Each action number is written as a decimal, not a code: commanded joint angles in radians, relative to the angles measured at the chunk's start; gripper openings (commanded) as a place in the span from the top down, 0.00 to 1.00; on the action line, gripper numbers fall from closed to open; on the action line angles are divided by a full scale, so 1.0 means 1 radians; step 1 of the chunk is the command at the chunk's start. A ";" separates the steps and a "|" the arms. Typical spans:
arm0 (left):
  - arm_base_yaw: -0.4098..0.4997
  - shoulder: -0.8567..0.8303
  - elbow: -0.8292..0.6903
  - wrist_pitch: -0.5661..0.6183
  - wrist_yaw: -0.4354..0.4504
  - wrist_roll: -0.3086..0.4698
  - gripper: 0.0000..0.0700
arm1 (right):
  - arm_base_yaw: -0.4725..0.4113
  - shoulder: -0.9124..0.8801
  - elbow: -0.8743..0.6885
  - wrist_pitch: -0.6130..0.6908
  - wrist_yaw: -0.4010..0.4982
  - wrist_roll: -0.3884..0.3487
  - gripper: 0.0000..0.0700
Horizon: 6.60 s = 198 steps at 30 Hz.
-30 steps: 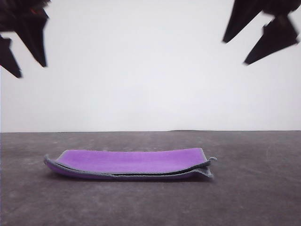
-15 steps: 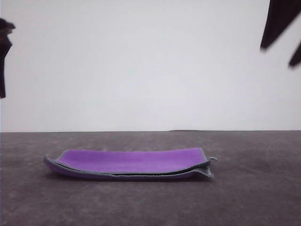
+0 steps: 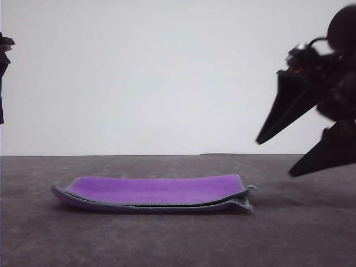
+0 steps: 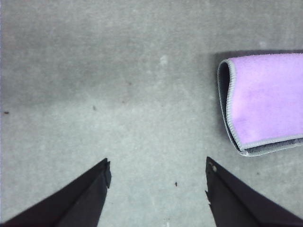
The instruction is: Fold clothes
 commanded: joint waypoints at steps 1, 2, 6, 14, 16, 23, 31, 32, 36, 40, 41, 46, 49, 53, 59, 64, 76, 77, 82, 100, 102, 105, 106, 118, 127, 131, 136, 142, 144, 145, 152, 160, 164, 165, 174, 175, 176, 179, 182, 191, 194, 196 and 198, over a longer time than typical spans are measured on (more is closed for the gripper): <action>0.002 0.008 0.011 0.005 0.000 -0.009 0.44 | 0.006 0.052 0.008 0.038 -0.041 0.042 0.31; 0.002 0.008 0.011 0.005 0.000 -0.009 0.44 | 0.008 0.077 0.008 0.061 -0.060 0.054 0.31; 0.002 0.008 0.011 0.004 0.000 -0.012 0.44 | 0.012 0.138 0.008 0.121 -0.066 0.092 0.31; 0.002 0.008 0.011 0.005 0.000 -0.015 0.44 | 0.050 0.207 0.009 0.242 -0.083 0.178 0.31; 0.002 0.008 0.011 0.004 0.001 -0.015 0.44 | 0.062 0.222 0.009 0.267 -0.083 0.199 0.31; 0.002 0.008 0.011 0.003 0.003 -0.018 0.44 | 0.113 0.266 0.009 0.352 -0.082 0.270 0.34; 0.002 0.008 0.011 0.001 0.004 -0.024 0.44 | 0.140 0.290 0.010 0.387 -0.035 0.299 0.78; 0.002 0.008 0.011 0.001 0.004 -0.024 0.44 | 0.140 0.290 0.010 0.388 -0.025 0.299 0.83; 0.002 0.008 0.011 0.001 0.003 -0.027 0.44 | 0.140 0.290 0.010 0.411 -0.025 0.299 0.98; 0.002 0.008 0.011 0.000 0.004 -0.027 0.44 | 0.140 0.290 0.011 0.440 -0.027 0.306 0.99; 0.002 0.008 0.011 0.000 0.003 -0.027 0.44 | 0.140 0.290 0.011 0.445 -0.028 0.308 0.99; 0.002 0.008 0.011 0.001 0.004 -0.033 0.44 | 0.166 0.290 0.013 0.512 -0.047 0.359 0.99; 0.002 0.008 0.011 0.001 0.004 -0.034 0.44 | 0.199 0.290 0.023 0.554 -0.063 0.392 0.99; 0.002 0.008 0.011 0.003 0.004 -0.034 0.44 | 0.258 0.296 0.066 0.564 -0.053 0.403 0.99; 0.002 0.008 0.011 0.003 0.004 -0.035 0.44 | 0.329 0.318 0.157 0.563 -0.026 0.432 0.99; 0.002 0.008 0.011 0.004 0.004 -0.035 0.44 | 0.377 0.389 0.245 0.563 -0.027 0.458 0.99; 0.002 0.008 0.011 0.016 0.004 -0.034 0.44 | 0.471 0.565 0.431 0.545 -0.030 0.493 0.99; 0.002 0.008 0.011 0.016 0.004 -0.034 0.44 | 0.473 0.572 0.433 0.543 -0.030 0.493 0.99; 0.002 0.008 0.011 0.019 0.004 -0.034 0.44 | 0.474 0.579 0.433 0.508 -0.029 0.476 0.99; 0.002 0.008 0.011 0.019 0.004 -0.034 0.44 | 0.480 0.579 0.434 0.523 -0.075 0.460 0.60; 0.002 0.008 0.011 0.019 0.004 -0.034 0.44 | 0.480 0.579 0.434 0.524 -0.077 0.459 0.60; 0.002 0.008 0.011 0.019 0.004 -0.034 0.44 | 0.480 0.579 0.435 0.536 -0.085 0.459 0.60; 0.002 0.008 0.011 0.019 0.004 -0.034 0.44 | 0.480 0.579 0.436 0.541 -0.089 0.459 0.60; 0.002 0.008 0.011 0.029 0.003 -0.033 0.44 | 0.422 0.498 0.443 0.413 -0.128 0.296 0.52; 0.002 0.008 0.011 0.045 0.003 -0.030 0.44 | 0.252 0.232 0.443 -0.004 0.105 -0.020 0.52; 0.002 0.008 0.011 0.052 0.003 -0.029 0.44 | 0.166 0.106 0.443 -0.198 0.295 -0.129 0.52; 0.002 0.008 0.011 0.053 0.003 -0.024 0.44 | 0.082 -0.010 0.439 -0.346 0.522 -0.212 0.52; 0.002 0.008 0.011 0.053 0.003 -0.011 0.44 | -0.025 -0.094 0.394 -0.363 0.527 -0.219 0.52; 0.002 0.008 0.011 0.053 0.003 -0.011 0.44 | -0.050 -0.112 0.363 -0.360 0.527 -0.220 0.52; 0.002 0.008 0.011 0.053 0.003 -0.011 0.44 | -0.061 -0.121 0.345 -0.357 0.526 -0.221 0.52; 0.002 0.008 0.011 0.052 0.003 -0.011 0.44 | -0.100 -0.151 0.196 -0.289 0.520 -0.225 0.52; 0.002 0.008 0.011 0.050 0.003 -0.012 0.47 | -0.103 -0.151 0.167 -0.265 0.519 -0.224 0.60; 0.002 0.008 0.011 0.040 0.003 -0.005 0.97 | -0.102 -0.151 0.167 -0.262 0.519 -0.229 1.00; 0.002 0.008 0.011 0.038 0.003 -0.004 0.99 | -0.102 -0.151 0.167 -0.263 0.519 -0.229 0.99; 0.002 0.008 0.011 0.032 0.003 -0.049 0.99 | -0.102 -0.151 0.167 -0.258 0.520 -0.217 0.99; 0.002 0.008 0.011 0.037 0.003 -0.049 0.99 | -0.102 -0.151 0.167 -0.255 0.520 -0.218 0.99; 0.002 0.008 0.011 0.042 0.003 -0.049 0.99 | -0.102 -0.151 0.167 -0.252 0.520 -0.218 1.00; 0.002 0.008 0.011 0.055 0.003 -0.049 0.99 | -0.102 -0.151 0.167 -0.245 0.520 -0.218 1.00; 0.002 0.008 0.011 0.055 0.003 -0.049 0.99 | -0.102 -0.151 0.167 -0.244 0.520 -0.218 1.00; 0.003 -0.030 -0.007 0.081 -0.006 0.059 0.99 | -0.102 -0.151 0.167 -0.241 0.520 -0.218 1.00; 0.004 -0.128 -0.109 0.212 -0.007 0.063 0.99 | -0.102 -0.151 0.167 -0.240 0.520 -0.218 1.00; 0.004 -0.220 -0.225 0.346 -0.007 0.051 0.99 | -0.102 -0.151 0.167 -0.240 0.520 -0.218 1.00; 0.004 -0.328 -0.362 0.475 -0.008 0.032 0.99 | -0.102 -0.151 0.167 -0.240 0.520 -0.218 1.00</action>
